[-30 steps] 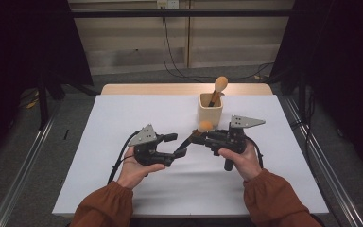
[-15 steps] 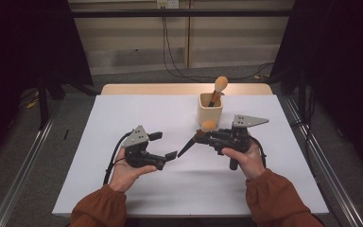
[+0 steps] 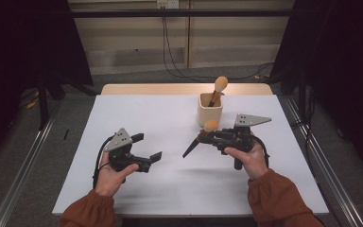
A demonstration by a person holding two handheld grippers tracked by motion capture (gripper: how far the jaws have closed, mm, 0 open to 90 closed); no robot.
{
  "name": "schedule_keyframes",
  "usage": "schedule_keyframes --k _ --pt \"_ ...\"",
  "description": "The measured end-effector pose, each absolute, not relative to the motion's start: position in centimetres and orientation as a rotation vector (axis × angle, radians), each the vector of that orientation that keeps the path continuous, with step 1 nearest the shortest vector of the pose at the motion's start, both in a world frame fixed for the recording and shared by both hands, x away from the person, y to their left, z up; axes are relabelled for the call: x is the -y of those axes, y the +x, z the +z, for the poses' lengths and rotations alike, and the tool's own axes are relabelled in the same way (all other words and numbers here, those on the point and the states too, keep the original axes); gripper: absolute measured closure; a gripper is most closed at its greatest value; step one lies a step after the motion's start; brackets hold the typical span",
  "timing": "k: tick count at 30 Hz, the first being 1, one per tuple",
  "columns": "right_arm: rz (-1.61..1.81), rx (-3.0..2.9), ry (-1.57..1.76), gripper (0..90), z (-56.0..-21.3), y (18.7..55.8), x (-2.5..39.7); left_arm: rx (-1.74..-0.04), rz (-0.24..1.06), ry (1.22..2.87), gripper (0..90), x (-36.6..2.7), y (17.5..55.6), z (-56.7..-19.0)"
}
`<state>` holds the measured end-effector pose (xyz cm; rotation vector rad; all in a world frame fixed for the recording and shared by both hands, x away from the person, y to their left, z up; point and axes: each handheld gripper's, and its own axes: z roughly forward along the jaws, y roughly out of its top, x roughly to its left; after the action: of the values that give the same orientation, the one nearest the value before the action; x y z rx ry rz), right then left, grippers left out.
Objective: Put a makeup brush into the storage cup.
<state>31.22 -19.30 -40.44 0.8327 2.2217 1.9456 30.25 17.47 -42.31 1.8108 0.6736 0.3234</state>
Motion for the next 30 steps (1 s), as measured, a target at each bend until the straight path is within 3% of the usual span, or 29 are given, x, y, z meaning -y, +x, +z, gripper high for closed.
schedule_keyframes --k 21,30 --pt "1.877 -2.155 0.947 73.5 -39.5 32.2 22.0 -0.826 0.461 1.679 3.5 -23.1 27.6 -43.7" --pt "1.830 -2.138 0.968 73.5 -39.0 32.8 22.8 -0.848 0.440 1.664 3.4 -23.6 27.3 -44.4"
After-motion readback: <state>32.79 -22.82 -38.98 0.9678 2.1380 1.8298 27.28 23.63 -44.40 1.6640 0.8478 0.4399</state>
